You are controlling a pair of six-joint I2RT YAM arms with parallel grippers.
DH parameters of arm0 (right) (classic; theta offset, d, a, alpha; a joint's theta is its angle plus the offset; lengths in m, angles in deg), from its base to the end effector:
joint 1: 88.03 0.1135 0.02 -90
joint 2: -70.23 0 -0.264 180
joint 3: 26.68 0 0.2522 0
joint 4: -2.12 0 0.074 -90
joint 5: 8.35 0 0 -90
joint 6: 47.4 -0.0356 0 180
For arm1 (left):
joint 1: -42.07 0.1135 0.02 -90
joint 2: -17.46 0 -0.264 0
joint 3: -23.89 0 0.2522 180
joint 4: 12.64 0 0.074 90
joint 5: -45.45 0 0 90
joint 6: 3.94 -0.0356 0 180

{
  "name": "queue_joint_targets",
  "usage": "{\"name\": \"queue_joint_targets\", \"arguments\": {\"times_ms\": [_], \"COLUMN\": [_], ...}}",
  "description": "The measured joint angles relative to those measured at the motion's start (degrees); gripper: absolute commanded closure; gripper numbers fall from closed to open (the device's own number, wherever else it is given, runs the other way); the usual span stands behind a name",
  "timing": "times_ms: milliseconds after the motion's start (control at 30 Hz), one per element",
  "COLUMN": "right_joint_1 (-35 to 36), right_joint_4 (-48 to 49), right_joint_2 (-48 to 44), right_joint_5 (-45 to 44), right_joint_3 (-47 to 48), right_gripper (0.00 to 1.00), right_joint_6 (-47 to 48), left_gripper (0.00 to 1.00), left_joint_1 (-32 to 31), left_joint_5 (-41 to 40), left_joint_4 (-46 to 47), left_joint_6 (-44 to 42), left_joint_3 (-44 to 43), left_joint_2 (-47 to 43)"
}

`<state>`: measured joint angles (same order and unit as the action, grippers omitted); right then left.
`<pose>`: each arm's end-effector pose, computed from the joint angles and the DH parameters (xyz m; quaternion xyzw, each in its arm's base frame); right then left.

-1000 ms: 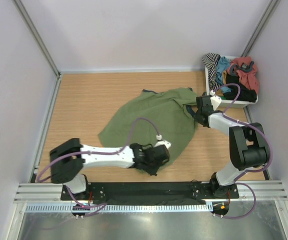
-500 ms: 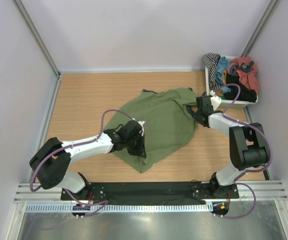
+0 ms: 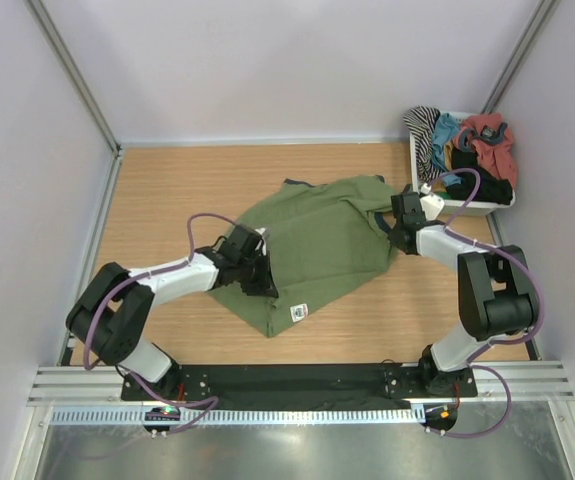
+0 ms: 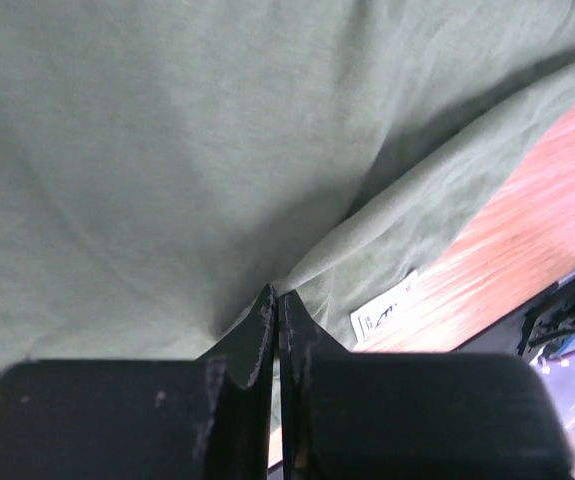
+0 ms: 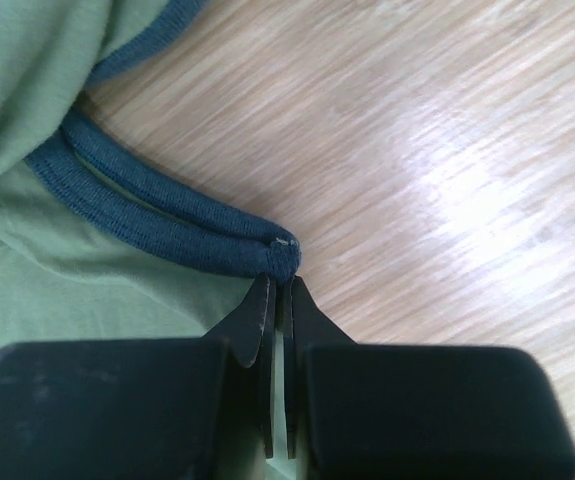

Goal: Fold and stack the tank tops

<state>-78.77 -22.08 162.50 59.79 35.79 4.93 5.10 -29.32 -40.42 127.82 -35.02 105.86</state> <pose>0.3103 0.0372 0.1654 0.2859 0.8909 -0.0446 0.3501 0.2267 -0.1823 0.1621 -0.0024 0.9518 -0.2754 0.1353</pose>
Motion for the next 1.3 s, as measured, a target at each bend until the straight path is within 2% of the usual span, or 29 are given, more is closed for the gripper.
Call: {"name": "queue_joint_targets", "arguments": {"times_ms": [100, 267, 467, 567, 700, 800, 900, 967, 1033, 1133, 1300], "right_joint_1": [0.0, 0.0, 0.0, 0.0, 0.0, 0.3, 1.1, 1.1, 1.0, 1.1, 1.1], "right_joint_4": [-2.2, -8.1, -13.8, -17.2, -17.9, -18.3, -15.8, -14.1, -12.6, -10.6, -5.4], "right_joint_2": [-1.3, -8.6, -19.6, -21.5, -20.4, -17.5, -15.7, -17.2, -21.0, -29.7, -45.5], "right_joint_5": [-1.5, -5.7, -7.8, -7.9, -6.5, -4.0, -1.3, -0.2, 1.0, 4.3, 13.9], "right_joint_3": [0.1, 0.6, 2.7, 9.8, 24.4, 35.8, 43.8, 44.4, 42.7, 38.2, 32.7], "right_gripper": [0.99, 0.99, 0.99, 0.99, 0.99, 0.99, 0.99, 0.99, 0.99, 0.99, 0.99], "right_joint_6": [-0.2, -2.6, -4.3, -4.5, -4.5, -4.1, -2.4, -1.0, 0.3, 1.4, 1.9], "left_gripper": [1.0, 1.0, 1.0, 1.0, 1.0, 1.0, 1.0, 1.0, 1.0, 1.0, 1.0], "left_joint_1": [0.0, -1.4, -5.7, -4.2, 4.4, 11.6, 14.0, 14.1, 14.1, 14.1, 14.1], "left_joint_5": [1.0, 0.8, -5.0, -12.0, -18.5, -21.0, -21.7, -20.0, -18.4, -17.0, -13.3], "left_joint_4": [0.3, -1.9, -10.3, -16.7, -23.3, -25.8, -27.7, -28.4, -28.3, -27.9, -24.0], "left_joint_6": [-0.3, -1.6, -2.9, -3.5, -4.8, -5.2, -6.9, -9.2, -10.8, -12.8, -14.4], "left_joint_3": [1.3, 3.0, -2.4, -9.7, -26.4, -39.1, -50.6, -56.1, -58.0, -56.2, -50.7], "left_joint_2": [-1.7, -11.8, -22.5, -25.7, -25.5, -23.2, -19.6, -18.3, -19.5, -24.9, -39.4]}}
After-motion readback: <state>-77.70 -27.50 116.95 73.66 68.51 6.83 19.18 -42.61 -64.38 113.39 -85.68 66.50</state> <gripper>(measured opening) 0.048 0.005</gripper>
